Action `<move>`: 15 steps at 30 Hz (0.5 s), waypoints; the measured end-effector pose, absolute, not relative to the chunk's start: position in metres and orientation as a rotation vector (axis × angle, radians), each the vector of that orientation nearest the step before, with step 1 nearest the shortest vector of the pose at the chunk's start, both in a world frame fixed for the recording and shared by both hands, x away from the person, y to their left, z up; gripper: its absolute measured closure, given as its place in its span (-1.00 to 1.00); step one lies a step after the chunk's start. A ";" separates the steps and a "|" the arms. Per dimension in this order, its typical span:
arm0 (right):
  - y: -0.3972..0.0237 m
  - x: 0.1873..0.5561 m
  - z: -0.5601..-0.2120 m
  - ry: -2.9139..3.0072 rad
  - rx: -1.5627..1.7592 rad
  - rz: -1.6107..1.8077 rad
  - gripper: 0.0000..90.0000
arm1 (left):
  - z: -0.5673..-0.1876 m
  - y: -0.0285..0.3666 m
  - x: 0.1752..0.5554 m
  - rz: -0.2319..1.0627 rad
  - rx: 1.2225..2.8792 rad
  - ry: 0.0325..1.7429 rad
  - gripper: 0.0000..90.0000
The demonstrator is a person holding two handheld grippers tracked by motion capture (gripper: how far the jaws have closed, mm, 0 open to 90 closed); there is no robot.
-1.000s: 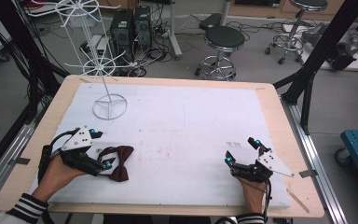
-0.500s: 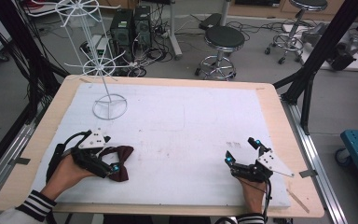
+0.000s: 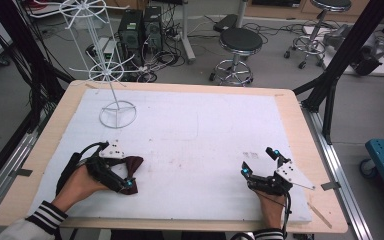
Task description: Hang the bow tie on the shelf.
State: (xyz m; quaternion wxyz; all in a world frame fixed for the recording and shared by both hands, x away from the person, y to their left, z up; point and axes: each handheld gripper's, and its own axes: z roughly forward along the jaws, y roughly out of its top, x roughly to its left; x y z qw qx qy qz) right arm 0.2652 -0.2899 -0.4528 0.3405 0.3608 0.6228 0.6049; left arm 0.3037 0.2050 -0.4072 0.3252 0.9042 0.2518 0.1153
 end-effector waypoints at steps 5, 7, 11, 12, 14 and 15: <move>-0.290 0.265 -0.453 1.621 0.942 1.574 -0.98 | -0.411 0.202 0.306 0.239 2.414 0.674 -0.73; -0.290 0.265 -0.453 1.621 0.942 1.574 -0.98 | -0.412 0.201 0.306 0.244 2.420 0.684 -0.73; -0.290 0.265 -0.453 1.620 0.942 1.575 -0.98 | -0.414 0.200 0.306 0.235 2.424 0.717 -0.73; -0.290 0.265 -0.453 1.621 0.943 1.576 -0.98 | -0.415 0.199 0.306 0.221 2.420 0.732 -0.73; -0.290 0.265 -0.453 1.620 0.944 1.575 -0.98 | -0.418 0.198 0.306 0.216 2.421 0.779 -0.73; -0.290 0.265 -0.453 1.621 0.943 1.575 -0.98 | -0.420 0.198 0.307 0.215 2.432 0.792 -0.75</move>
